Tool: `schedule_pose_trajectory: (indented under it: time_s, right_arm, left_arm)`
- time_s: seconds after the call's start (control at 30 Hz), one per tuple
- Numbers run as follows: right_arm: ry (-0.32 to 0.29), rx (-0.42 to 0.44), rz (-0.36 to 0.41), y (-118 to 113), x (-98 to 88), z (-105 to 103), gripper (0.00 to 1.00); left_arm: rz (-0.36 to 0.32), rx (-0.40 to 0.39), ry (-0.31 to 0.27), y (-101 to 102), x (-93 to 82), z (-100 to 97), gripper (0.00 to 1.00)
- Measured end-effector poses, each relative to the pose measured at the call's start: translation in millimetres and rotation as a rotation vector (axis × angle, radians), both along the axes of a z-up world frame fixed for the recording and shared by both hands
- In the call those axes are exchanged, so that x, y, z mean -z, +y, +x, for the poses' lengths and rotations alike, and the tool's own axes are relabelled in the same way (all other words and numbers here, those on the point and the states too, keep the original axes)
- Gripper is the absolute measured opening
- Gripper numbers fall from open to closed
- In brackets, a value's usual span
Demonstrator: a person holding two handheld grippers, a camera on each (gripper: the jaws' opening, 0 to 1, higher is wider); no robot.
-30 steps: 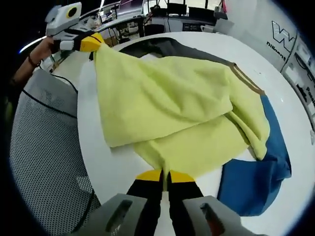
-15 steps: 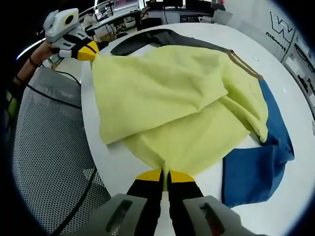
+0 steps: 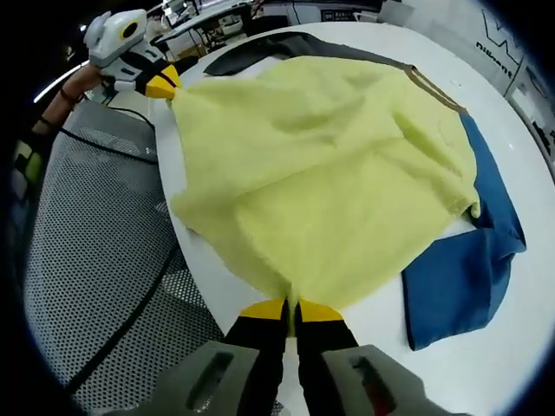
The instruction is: Fold the garment on the visible template until the final outline fits inside the template.
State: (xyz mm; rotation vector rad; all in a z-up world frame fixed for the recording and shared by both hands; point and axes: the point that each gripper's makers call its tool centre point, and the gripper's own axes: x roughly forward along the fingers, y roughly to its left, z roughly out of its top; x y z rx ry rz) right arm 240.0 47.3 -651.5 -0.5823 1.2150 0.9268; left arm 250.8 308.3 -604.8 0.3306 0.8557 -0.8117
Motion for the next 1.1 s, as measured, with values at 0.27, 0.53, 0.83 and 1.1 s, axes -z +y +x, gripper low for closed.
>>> schedule_pose_trajectory:
  time_s: [0.27,0.53,0.83,1.1]
  right_arm:
    - [0.048,0.018,-0.009,-9.1,0.8,-13.9,0.00]
    - [0.080,-0.015,-0.035,-17.3,1.1,-23.8,0.00]
    - [0.101,-0.026,-0.057,-25.7,1.4,-29.0,0.00]
    - [0.127,-0.060,-0.088,-32.4,1.9,-36.0,0.00]
  left_arm:
    - [-0.023,0.079,0.059,-4.8,0.3,-16.0,0.00]
    - [0.021,0.159,0.126,0.1,10.3,-32.7,0.00]
    - [0.122,0.186,0.153,14.6,22.2,-36.1,0.00]
    - [0.169,0.199,0.183,22.8,28.9,-40.3,0.00]
